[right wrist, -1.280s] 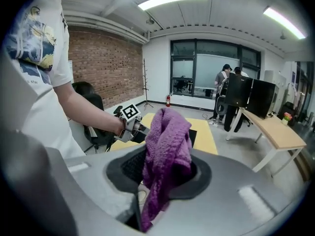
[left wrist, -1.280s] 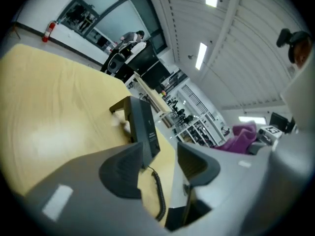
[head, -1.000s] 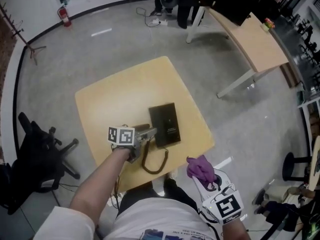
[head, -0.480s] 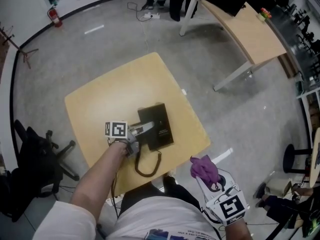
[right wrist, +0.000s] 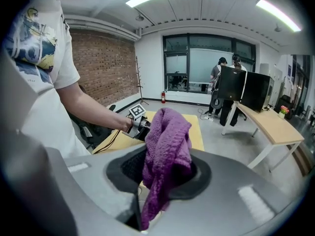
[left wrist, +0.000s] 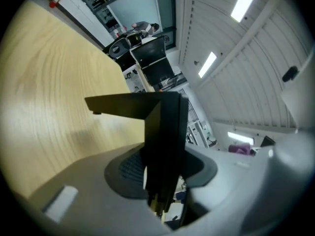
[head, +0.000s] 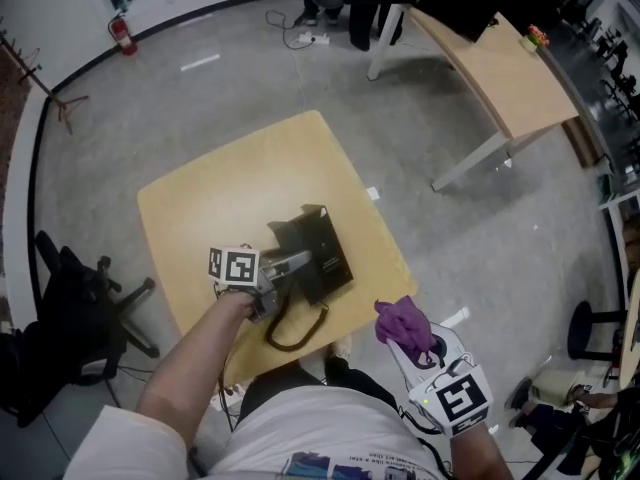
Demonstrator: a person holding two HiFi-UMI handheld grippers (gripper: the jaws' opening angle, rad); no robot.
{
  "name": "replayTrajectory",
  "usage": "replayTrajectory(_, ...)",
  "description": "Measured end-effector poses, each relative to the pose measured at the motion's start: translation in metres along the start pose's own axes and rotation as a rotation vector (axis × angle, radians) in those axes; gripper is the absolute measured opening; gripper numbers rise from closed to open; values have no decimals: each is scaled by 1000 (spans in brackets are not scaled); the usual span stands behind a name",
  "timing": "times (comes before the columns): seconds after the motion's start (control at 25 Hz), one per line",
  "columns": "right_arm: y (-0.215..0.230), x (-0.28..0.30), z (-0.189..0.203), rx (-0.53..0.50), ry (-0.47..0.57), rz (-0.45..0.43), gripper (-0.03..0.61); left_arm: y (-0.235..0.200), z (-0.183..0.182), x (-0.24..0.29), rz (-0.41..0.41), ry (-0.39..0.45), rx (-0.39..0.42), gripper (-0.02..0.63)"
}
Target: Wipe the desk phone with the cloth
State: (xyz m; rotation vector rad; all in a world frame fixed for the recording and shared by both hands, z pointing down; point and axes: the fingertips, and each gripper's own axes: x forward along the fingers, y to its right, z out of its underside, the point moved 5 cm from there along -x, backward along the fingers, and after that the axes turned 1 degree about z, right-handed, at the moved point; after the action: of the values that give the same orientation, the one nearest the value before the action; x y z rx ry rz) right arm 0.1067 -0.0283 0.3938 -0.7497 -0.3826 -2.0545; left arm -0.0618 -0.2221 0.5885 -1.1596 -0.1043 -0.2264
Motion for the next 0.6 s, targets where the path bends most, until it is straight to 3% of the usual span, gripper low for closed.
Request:
replayTrajectory(0.16, 9, 10, -25, -35, 74, -41, 106, 43, -2, -10, -1, 45, 40, 181)
replayTrajectory(0.6, 1, 45, -121, -248, 279, -185, 106, 148, 18, -26, 42, 126, 106, 181)
